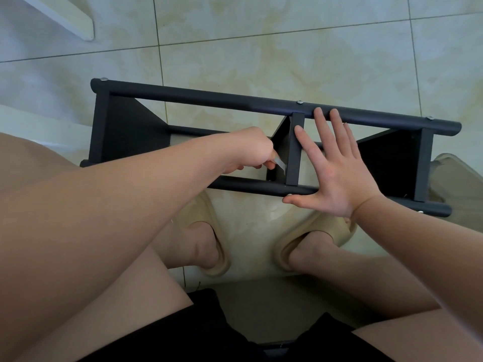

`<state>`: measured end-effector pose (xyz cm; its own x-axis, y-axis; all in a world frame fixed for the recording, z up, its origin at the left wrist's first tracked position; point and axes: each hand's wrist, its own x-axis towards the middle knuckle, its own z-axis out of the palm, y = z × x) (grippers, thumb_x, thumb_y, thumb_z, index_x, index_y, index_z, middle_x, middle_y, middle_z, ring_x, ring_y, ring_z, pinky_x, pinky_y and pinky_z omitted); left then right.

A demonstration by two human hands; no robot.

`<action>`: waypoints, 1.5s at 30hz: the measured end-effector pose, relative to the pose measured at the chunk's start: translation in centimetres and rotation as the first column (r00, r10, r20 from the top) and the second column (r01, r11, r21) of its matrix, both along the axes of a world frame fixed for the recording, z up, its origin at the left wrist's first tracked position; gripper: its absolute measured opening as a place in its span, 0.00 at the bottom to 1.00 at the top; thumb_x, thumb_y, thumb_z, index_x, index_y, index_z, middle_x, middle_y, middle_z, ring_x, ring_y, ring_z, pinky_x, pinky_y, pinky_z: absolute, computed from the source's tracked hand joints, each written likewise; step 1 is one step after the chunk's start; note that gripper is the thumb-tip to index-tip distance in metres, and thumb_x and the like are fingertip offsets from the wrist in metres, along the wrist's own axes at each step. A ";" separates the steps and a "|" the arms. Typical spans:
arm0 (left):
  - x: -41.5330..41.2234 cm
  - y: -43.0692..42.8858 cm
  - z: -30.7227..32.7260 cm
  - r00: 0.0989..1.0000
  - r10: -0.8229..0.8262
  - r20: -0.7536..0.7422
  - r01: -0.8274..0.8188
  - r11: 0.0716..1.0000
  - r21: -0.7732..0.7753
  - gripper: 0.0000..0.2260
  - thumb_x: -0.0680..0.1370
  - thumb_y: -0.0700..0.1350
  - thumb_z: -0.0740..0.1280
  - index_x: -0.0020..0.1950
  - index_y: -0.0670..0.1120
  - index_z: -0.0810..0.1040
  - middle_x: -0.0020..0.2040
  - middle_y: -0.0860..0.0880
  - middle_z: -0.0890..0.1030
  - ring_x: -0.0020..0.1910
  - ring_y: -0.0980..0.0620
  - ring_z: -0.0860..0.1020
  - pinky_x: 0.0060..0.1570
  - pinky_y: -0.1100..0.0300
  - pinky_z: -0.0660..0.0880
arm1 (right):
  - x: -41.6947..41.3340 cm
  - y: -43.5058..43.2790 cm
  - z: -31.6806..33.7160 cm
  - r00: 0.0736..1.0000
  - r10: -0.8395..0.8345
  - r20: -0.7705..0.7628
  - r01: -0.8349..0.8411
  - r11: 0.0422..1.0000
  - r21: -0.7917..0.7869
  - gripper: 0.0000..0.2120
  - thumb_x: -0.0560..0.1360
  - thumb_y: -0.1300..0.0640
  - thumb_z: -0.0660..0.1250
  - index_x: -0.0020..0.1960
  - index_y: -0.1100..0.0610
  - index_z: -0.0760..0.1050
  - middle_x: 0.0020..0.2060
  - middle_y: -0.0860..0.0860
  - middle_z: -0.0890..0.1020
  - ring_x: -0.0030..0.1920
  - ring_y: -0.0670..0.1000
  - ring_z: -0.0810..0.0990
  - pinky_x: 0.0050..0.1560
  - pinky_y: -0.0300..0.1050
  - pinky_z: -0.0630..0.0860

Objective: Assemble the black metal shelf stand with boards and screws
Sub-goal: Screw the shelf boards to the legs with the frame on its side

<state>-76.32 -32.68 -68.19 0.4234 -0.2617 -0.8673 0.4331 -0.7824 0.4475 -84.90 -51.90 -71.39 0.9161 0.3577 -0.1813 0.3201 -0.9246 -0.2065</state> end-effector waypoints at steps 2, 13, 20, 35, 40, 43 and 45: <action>0.0 0.2 -0.2 1.000 -0.012 0.015 0.012 1.000 0.002 0.08 0.80 0.43 0.64 0.53 0.44 0.83 0.48 0.52 0.85 0.52 0.51 0.77 0.47 0.56 0.69 | 0.0 0.0 0.0 1.000 -0.001 -0.002 0.001 1.000 0.001 0.56 0.67 0.20 0.56 0.83 0.54 0.49 0.81 0.62 0.46 0.80 0.67 0.42 0.79 0.63 0.43; -0.1 1.1 -0.4 0.947 -0.269 0.174 0.278 0.960 -0.031 0.12 0.82 0.37 0.61 0.58 0.42 0.83 0.49 0.52 0.78 0.43 0.58 0.72 0.33 0.79 0.68 | -0.1 0.0 -0.3 1.000 -0.001 0.021 0.001 1.000 0.022 0.56 0.67 0.20 0.57 0.83 0.55 0.50 0.81 0.62 0.47 0.80 0.67 0.43 0.79 0.63 0.44; -0.3 1.2 -0.7 0.927 -0.329 0.182 0.337 0.941 -0.015 0.06 0.79 0.39 0.67 0.47 0.49 0.82 0.39 0.55 0.76 0.38 0.57 0.72 0.35 0.64 0.68 | -0.1 -0.1 -0.4 1.000 -0.004 0.011 0.004 1.000 0.023 0.56 0.67 0.19 0.56 0.83 0.54 0.50 0.81 0.61 0.46 0.80 0.66 0.42 0.79 0.65 0.45; 0.5 0.9 0.1 0.961 -0.069 0.266 0.106 0.986 -0.127 0.09 0.77 0.41 0.67 0.41 0.52 0.84 0.41 0.56 0.83 0.43 0.58 0.79 0.42 0.64 0.73 | -0.1 -0.1 -0.3 1.000 0.000 0.005 0.000 1.000 0.017 0.56 0.68 0.19 0.55 0.83 0.54 0.49 0.81 0.61 0.46 0.80 0.66 0.42 0.79 0.65 0.45; 0.0 -0.1 -0.1 0.985 0.130 0.114 -0.112 0.981 -0.157 0.06 0.79 0.43 0.67 0.43 0.49 0.81 0.49 0.48 0.84 0.49 0.51 0.83 0.41 0.61 0.74 | -0.1 -0.1 -0.3 1.000 0.000 0.011 0.000 1.000 0.023 0.55 0.68 0.19 0.53 0.83 0.54 0.50 0.81 0.61 0.46 0.80 0.66 0.42 0.79 0.64 0.45; 0.1 -0.3 0.0 0.968 0.227 0.105 -0.212 0.968 -0.138 0.05 0.80 0.43 0.66 0.45 0.48 0.80 0.50 0.47 0.84 0.41 0.54 0.81 0.38 0.64 0.73 | 0.0 -0.1 -0.3 1.000 -0.002 0.012 0.001 1.000 0.024 0.56 0.68 0.19 0.53 0.83 0.54 0.49 0.81 0.61 0.46 0.80 0.66 0.42 0.79 0.64 0.45; 0.1 -0.3 0.1 0.955 0.274 0.114 -0.261 0.959 -0.111 0.04 0.80 0.44 0.67 0.47 0.49 0.80 0.48 0.49 0.84 0.40 0.55 0.80 0.32 0.66 0.72 | 0.0 -0.1 -0.3 1.000 0.000 0.010 0.000 1.000 0.021 0.56 0.68 0.18 0.53 0.83 0.53 0.49 0.81 0.61 0.46 0.80 0.66 0.42 0.79 0.64 0.45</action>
